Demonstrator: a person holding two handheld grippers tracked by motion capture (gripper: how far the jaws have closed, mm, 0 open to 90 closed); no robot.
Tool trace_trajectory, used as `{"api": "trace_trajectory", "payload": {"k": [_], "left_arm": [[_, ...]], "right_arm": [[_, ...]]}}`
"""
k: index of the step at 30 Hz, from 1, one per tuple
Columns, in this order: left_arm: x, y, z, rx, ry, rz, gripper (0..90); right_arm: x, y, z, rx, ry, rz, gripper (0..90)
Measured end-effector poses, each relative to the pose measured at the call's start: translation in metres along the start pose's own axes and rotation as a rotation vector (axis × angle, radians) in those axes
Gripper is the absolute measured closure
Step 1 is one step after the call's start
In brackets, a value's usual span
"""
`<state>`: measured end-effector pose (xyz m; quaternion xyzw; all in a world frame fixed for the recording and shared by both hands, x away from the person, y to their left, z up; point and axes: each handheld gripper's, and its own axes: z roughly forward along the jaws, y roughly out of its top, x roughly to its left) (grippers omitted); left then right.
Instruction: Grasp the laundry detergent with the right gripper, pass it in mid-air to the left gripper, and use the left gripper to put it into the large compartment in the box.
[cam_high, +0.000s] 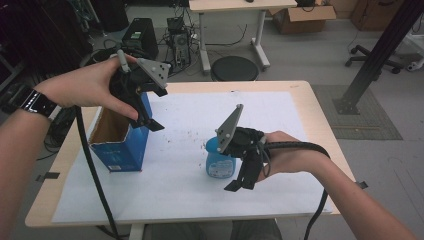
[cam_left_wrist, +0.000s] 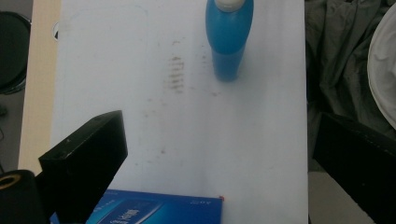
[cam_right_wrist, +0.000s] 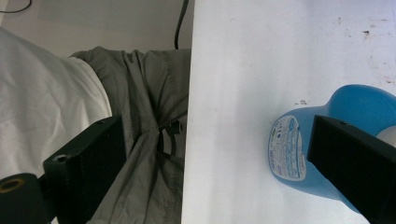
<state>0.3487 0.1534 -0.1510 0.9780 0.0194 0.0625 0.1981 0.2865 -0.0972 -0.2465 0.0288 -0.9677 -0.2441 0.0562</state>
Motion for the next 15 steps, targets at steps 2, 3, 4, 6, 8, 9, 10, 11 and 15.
{"api": "trace_trajectory", "payload": {"k": [2,3,4,6,8,9,10,11,15], "left_arm": [[0.0004,-0.0010,-0.0013,-0.005,-0.001,-0.006,4.3],[0.0004,-0.0013,-0.0019,-0.007,-0.002,-0.008,4.3],[0.0007,-0.0015,-0.0029,-0.009,-0.004,-0.010,4.3],[0.0018,-0.0016,-0.0053,-0.003,-0.005,-0.019,4.4],[0.0024,-0.0015,-0.0062,-0.001,0.000,-0.022,4.5],[0.0028,-0.0013,-0.0068,-0.003,0.002,-0.024,4.5],[0.0030,-0.0011,-0.0073,-0.006,0.001,-0.025,4.5],[0.0031,-0.0008,-0.0078,-0.008,0.002,-0.023,4.5],[0.0036,0.0011,-0.0095,-0.018,0.002,-0.023,4.6]], "right_arm": [[0.0000,-0.0003,-0.0008,-0.004,-0.003,-0.005,4.8],[0.0001,-0.0005,-0.0018,-0.007,-0.001,-0.008,4.8],[0.0000,-0.0006,-0.0023,-0.009,-0.001,-0.009,4.8],[-0.0001,-0.0006,-0.0036,-0.008,-0.002,-0.011,4.8],[-0.0007,-0.0011,-0.0042,-0.010,-0.002,-0.010,4.8],[-0.0009,-0.0016,-0.0042,-0.009,-0.004,-0.009,4.7],[-0.0015,-0.0022,-0.0038,-0.013,-0.005,-0.012,4.7],[-0.0016,-0.0029,-0.0036,-0.013,-0.004,-0.007,4.7],[-0.0029,-0.0047,-0.0026,-0.014,-0.004,-0.009,4.7]]}}
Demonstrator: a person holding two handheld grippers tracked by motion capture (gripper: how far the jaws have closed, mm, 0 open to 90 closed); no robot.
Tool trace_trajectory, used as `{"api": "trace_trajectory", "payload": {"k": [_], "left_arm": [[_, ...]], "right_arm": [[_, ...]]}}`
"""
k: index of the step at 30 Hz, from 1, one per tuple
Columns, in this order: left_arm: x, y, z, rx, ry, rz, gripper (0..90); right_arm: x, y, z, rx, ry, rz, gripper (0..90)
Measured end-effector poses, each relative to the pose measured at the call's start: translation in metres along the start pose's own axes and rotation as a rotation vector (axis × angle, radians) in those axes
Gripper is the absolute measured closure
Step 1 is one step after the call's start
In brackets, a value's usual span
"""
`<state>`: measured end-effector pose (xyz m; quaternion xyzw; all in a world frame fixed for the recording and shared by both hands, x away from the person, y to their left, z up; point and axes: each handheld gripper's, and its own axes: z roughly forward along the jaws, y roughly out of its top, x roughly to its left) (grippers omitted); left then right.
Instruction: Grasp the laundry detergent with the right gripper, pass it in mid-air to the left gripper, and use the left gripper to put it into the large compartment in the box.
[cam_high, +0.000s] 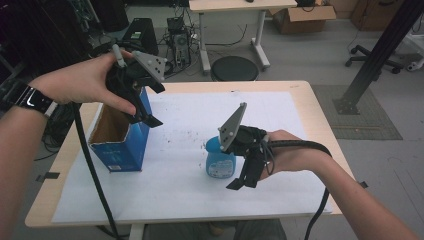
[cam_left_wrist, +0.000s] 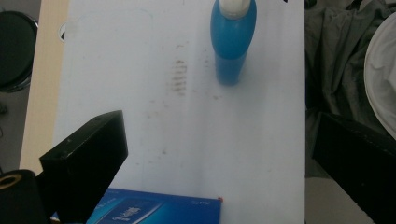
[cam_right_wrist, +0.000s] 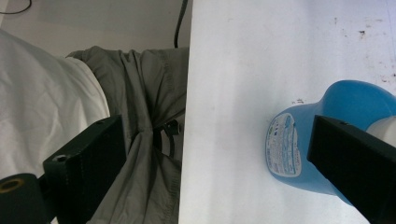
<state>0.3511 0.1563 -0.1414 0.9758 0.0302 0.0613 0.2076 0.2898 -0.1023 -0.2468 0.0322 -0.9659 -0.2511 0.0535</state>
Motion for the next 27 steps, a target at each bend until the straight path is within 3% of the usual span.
{"api": "trace_trajectory", "payload": {"k": [9,14,27], "left_arm": [[0.000,0.001,-0.002,0.001,0.005,-0.005,4.6],[0.000,0.000,-0.003,0.000,0.006,-0.011,4.6],[-0.003,-0.001,-0.005,0.003,0.008,-0.021,4.6]], "right_arm": [[0.003,-0.004,-0.017,-0.082,0.000,-0.052,4.5],[-0.002,-0.016,-0.027,-0.142,-0.018,-0.064,4.0],[-0.034,-0.063,-0.034,-0.321,-0.070,-0.003,2.2]]}}
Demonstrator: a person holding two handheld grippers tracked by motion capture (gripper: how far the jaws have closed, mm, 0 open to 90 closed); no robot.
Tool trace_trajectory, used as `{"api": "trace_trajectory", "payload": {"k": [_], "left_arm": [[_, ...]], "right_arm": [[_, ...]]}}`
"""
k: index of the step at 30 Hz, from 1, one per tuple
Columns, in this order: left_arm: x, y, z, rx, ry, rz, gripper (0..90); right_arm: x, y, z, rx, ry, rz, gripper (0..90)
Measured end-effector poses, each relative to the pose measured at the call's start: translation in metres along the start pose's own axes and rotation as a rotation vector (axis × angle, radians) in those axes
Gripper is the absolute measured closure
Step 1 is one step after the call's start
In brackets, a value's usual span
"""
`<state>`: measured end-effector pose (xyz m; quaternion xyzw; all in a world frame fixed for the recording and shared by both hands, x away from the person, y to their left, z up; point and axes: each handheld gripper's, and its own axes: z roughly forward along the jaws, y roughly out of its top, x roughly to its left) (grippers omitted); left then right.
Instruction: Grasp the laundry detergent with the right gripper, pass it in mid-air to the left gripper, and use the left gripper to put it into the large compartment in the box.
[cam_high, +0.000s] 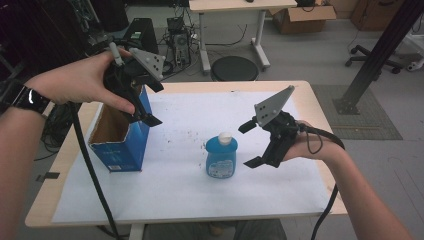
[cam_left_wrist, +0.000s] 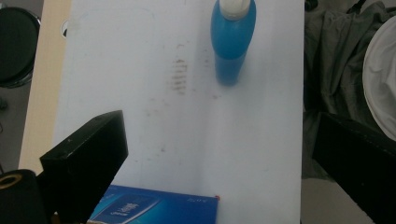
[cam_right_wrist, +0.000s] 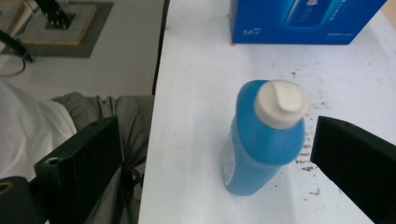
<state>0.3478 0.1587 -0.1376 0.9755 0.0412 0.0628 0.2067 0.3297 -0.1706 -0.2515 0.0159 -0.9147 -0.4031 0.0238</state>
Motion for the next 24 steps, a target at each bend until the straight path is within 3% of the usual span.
{"api": "trace_trajectory", "payload": {"k": [5,18,24], "left_arm": [[0.000,-0.001,0.000,-0.002,0.004,-0.006,4.6],[-0.001,-0.003,0.000,0.006,0.002,-0.013,4.6],[-0.002,-0.003,0.000,0.008,-0.001,-0.015,4.6]], "right_arm": [[-0.013,-0.018,0.000,-0.072,-0.008,0.027,1.6],[-0.030,-0.050,0.010,-0.147,-0.036,0.108,0.9],[-0.037,-0.063,0.020,-0.168,-0.025,0.137,0.8]]}}
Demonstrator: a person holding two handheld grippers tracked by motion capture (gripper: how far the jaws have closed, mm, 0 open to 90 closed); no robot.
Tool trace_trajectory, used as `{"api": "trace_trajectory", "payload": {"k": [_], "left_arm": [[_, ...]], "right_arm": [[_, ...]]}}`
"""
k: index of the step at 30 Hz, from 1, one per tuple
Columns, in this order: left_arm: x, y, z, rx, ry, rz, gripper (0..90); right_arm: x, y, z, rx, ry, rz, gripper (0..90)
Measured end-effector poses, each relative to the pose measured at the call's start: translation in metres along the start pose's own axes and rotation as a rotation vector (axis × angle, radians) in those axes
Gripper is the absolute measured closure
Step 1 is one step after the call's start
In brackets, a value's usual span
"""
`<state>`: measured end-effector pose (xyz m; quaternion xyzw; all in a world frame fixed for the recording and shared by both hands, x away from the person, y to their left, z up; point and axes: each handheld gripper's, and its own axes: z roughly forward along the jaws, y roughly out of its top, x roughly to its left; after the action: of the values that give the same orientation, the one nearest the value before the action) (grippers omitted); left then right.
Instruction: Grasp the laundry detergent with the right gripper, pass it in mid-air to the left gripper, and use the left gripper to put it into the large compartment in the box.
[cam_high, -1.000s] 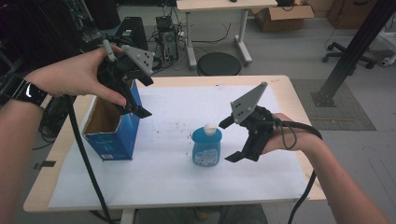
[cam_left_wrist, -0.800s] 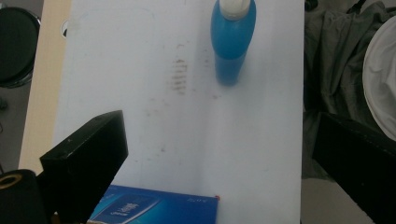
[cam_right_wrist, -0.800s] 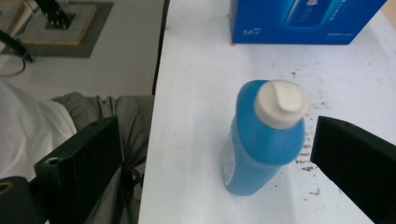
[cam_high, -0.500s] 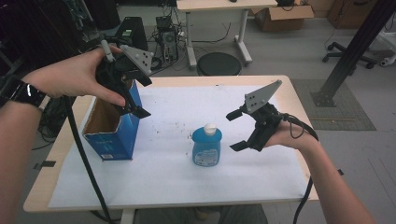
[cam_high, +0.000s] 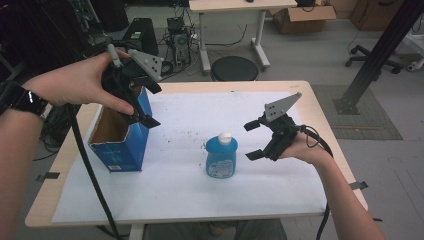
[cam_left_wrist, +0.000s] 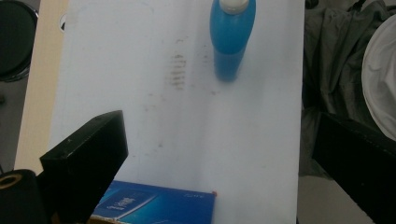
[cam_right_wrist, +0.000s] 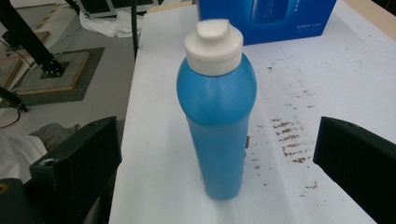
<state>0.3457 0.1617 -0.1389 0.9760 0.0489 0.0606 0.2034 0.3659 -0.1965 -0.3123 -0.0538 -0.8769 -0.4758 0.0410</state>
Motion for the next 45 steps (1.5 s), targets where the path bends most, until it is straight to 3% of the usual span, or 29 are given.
{"api": "trace_trajectory", "payload": {"k": [19,27,29,45], "left_arm": [[0.000,-0.003,0.004,-0.001,-0.010,0.004,4.7],[0.000,-0.004,0.004,-0.001,-0.011,0.003,4.7],[0.000,-0.004,0.005,0.001,-0.011,0.002,4.9],[0.002,-0.005,0.006,0.000,-0.011,0.000,4.9]], "right_arm": [[-0.011,-0.028,0.041,-0.010,0.005,0.052,1.8],[-0.010,-0.032,0.052,-0.020,-0.001,0.046,2.7],[-0.009,-0.033,0.054,-0.010,-0.023,0.041,2.7],[-0.010,-0.038,0.080,-0.030,-0.010,0.038,8.2]]}}
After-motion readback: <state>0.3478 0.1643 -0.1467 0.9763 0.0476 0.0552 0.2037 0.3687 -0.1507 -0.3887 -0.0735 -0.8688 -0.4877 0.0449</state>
